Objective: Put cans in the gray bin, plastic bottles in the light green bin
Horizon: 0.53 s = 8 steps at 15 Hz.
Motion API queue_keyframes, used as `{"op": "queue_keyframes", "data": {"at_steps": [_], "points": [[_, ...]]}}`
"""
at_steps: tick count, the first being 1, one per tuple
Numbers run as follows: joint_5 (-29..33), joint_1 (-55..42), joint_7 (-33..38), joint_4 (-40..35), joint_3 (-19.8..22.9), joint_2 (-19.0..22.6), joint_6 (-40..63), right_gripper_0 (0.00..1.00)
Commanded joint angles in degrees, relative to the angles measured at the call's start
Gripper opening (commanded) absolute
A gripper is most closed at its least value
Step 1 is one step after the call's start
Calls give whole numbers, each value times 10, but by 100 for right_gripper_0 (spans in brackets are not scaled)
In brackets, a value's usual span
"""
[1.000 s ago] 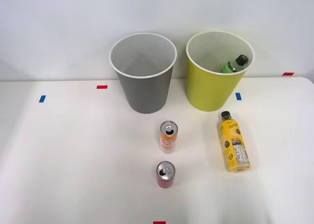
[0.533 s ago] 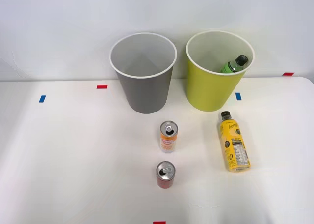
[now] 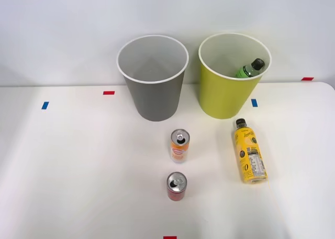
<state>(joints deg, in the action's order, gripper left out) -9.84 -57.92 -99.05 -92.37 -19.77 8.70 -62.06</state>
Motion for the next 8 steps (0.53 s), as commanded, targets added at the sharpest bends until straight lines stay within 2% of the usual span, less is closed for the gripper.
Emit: {"op": "queue_keyframes", "data": {"at_steps": [1, 8], "points": [[0, 0, 0, 0, 0, 0, 0, 100], [0, 0, 0, 0, 0, 0, 0, 100]]}}
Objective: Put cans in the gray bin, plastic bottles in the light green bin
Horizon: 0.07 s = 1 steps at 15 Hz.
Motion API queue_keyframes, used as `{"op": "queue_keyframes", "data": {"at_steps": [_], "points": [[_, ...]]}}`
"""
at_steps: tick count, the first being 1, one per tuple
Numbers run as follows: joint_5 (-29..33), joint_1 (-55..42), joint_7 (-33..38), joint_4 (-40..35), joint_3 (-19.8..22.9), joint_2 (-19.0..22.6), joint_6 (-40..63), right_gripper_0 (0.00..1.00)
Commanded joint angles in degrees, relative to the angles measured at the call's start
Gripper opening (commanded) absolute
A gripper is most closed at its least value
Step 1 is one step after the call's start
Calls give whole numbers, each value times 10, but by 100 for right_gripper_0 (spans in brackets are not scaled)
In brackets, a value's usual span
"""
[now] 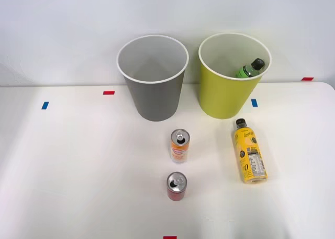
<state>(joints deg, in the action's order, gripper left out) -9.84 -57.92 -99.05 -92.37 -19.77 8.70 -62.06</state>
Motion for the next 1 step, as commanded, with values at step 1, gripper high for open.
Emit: {"op": "queue_keyframes", "data": {"at_steps": [1], "points": [[0, 0, 0, 0, 0, 0, 0, 100]]}}
